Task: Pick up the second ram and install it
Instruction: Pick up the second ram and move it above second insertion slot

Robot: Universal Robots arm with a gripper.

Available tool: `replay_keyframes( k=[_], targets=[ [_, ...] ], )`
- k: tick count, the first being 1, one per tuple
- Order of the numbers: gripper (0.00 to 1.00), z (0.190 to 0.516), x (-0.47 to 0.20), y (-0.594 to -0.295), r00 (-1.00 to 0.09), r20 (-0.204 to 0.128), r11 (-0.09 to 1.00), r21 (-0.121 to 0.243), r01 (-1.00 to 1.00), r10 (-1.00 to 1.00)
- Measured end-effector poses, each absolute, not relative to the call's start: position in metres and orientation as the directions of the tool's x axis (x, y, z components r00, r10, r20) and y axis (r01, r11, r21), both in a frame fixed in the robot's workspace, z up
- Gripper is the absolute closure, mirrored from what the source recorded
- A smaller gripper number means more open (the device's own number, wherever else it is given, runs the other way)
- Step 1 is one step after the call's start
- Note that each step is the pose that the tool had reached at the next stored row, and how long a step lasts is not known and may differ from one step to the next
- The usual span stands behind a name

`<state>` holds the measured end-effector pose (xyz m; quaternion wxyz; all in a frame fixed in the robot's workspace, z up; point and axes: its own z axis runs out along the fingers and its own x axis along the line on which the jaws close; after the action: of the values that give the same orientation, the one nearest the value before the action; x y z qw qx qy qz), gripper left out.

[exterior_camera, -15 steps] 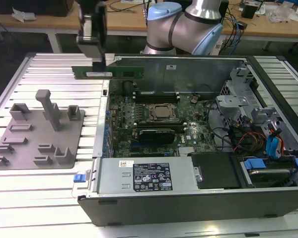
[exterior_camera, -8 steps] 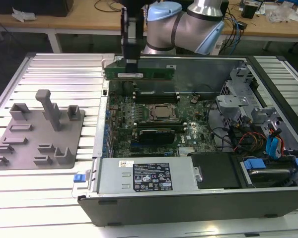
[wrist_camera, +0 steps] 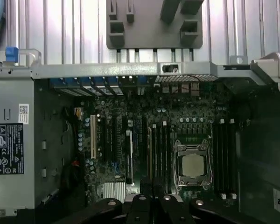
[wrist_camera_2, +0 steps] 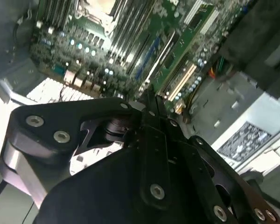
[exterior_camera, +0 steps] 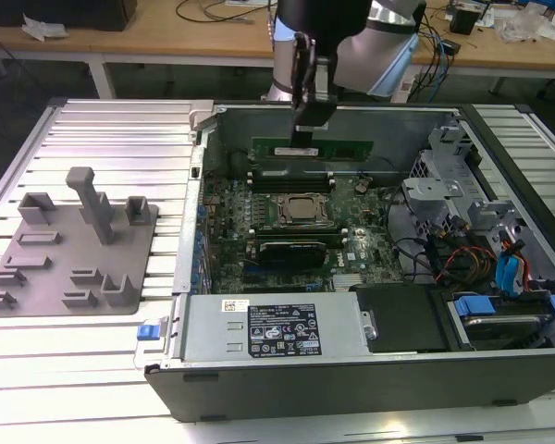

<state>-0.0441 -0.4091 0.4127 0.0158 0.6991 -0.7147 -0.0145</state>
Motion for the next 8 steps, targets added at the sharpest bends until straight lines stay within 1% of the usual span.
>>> replay_keyframes(
  k=[8],
  targets=[
    [0.91, 0.387, -0.035, -0.402, -0.017, 0.002, 0.017, 0.045, -0.999, -1.000]
  ],
)
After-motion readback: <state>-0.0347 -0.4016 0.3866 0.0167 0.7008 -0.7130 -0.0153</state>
